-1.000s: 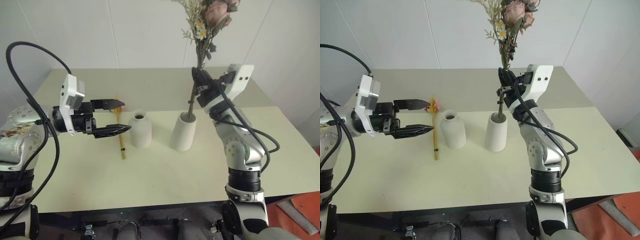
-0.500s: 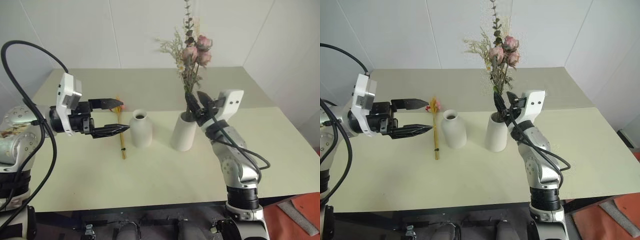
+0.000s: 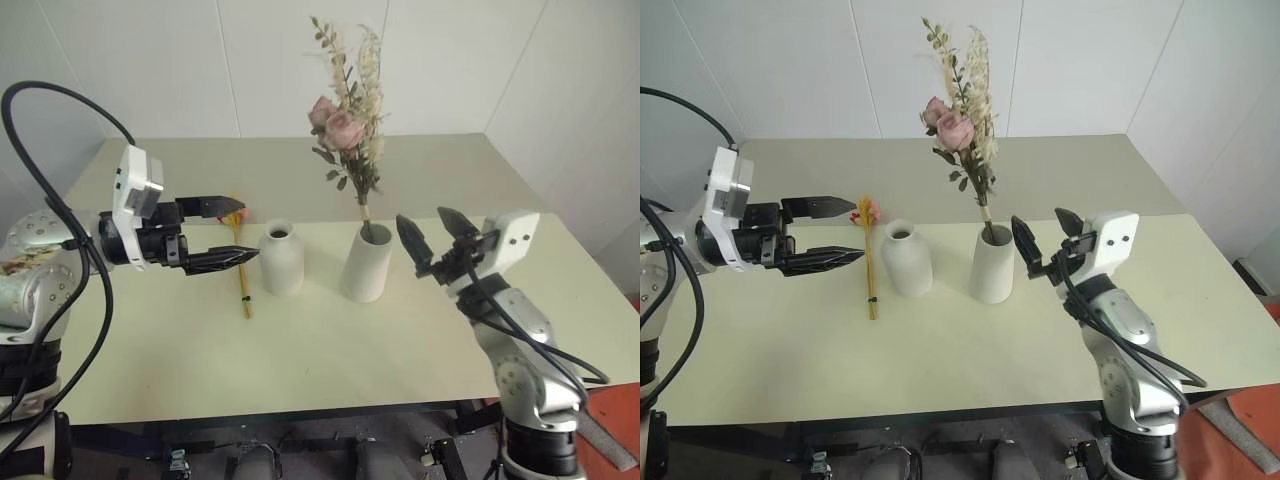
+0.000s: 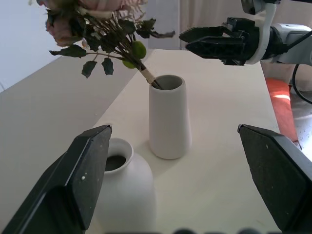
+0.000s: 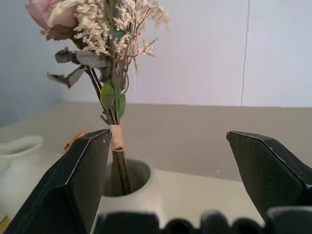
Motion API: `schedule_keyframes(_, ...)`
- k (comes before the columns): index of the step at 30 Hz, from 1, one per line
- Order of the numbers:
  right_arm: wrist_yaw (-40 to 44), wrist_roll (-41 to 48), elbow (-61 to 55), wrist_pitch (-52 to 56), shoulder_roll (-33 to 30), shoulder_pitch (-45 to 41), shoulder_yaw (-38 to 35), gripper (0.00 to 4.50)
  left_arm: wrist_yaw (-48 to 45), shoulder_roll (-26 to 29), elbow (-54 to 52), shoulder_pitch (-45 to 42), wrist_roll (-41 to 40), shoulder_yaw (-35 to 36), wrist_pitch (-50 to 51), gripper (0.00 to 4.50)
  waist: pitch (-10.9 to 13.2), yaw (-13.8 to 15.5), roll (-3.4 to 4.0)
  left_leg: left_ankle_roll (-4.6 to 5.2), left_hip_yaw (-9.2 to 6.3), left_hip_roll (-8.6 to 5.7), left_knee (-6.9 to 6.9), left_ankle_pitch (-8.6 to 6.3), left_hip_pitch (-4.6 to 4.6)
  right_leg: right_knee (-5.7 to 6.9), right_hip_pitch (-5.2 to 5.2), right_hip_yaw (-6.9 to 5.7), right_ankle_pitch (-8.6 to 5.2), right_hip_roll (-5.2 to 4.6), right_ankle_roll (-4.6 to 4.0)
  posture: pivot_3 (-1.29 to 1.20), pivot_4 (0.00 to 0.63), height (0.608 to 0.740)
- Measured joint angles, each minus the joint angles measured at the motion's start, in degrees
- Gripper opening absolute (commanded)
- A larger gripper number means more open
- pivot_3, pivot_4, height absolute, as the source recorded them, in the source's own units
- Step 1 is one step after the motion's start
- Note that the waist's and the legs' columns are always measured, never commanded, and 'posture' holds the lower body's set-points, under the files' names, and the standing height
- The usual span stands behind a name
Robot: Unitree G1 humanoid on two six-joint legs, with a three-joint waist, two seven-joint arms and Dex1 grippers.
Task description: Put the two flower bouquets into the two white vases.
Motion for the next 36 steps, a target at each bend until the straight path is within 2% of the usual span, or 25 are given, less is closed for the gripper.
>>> schedule_keyframes(6,10.95,11.64,-4.77,7.74,-16.08,1.83,-6.81,4.48,6.47,2.69,-1.37,3.79,4.16,-0.4,4.21,4.5,0.03,0.21,-0.05,0.0,0.0,0.02,-0.01,0.0,0.12,0.0,0.08,-0.01,-0.07,0.01,0.03,0.0,0.15,0.74)
schedule_keyframes(14,20.45,19.7,-5.46,9.73,-24.71,1.44,-8.23,4.48,17.28,6.43,-2.79,3.03,8.74,-3.35,17.19,4.5,0.06,0.44,-0.11,0.0,0.0,0.0,-0.01,-0.01,0.12,-0.04,0.11,-0.01,-0.09,0.0,0.04,0.0,0.15,0.74)
schedule_keyframes(18,25.03,21.22,-5.33,9.72,-27.39,0.84,-7.7,4.48,22.64,6.3,-2.69,-1.08,11.36,-8.69,24.73,4.5,0.12,1.28,-0.21,0.0,0.0,-0.01,0.0,-0.01,0.12,-0.04,0.11,-0.02,-0.09,0.0,0.04,0.0,0.15,0.74)
schedule_keyframes(22,28.91,21.24,-4.87,9.62,-29.46,0.34,-7.16,4.48,28.93,0.64,1.4,-7.77,15.03,-13.52,30.84,4.5,0.13,2.08,-0.23,-0.01,-0.01,-0.03,0.01,-0.01,0.09,-0.06,0.12,-0.05,-0.09,0.0,0.05,0.0,0.15,0.74)
schedule_keyframes(26,31.04,21.24,-3.71,9.55,-30.36,-0.25,-7.34,4.48,34.16,-6.94,8.24,-12.72,17.73,-15.39,35.07,4.5,0.15,2.32,-0.27,0.0,-0.02,-0.07,0.06,0.0,0.03,-0.07,0.11,-0.04,-0.07,-0.01,0.06,0.0,0.15,0.74)
schedule_keyframes(31,31.97,21.24,-3.01,9.53,-31.1,-1.2,-7.98,4.48,37.71,-13.8,16.9,-15.32,20.03,-15.64,36.02,4.5,0.16,2.04,-0.29,0.0,-0.06,-0.07,0.05,0.0,0.02,-0.05,0.09,-0.03,-0.05,0.01,0.02,0.0,0.15,0.74)
schedule_keyframes(35,32.11,21.81,-3.08,9.53,-31.11,-1.21,-8.11,4.48,38.67,-17.1,21.56,-16.27,21.6,-16.48,35.73,4.5,0.17,1.91,-0.29,0.0,-0.06,-0.07,0.06,0.0,0.02,-0.04,0.1,-0.03,-0.04,0.0,0.02,0.0,0.15,0.74)
schedule_keyframes(36,32.09,21.87,-3.09,9.53,-31.11,-1.21,-8.12,4.5,38.87,-17.84,22.53,-16.63,22.09,-16.76,35.65,4.32,0.17,1.92,-0.29,0.0,-0.06,-0.07,0.06,0.0,0.02,-0.04,0.1,-0.03,-0.04,0.0,0.02,0.0,0.15,0.74)
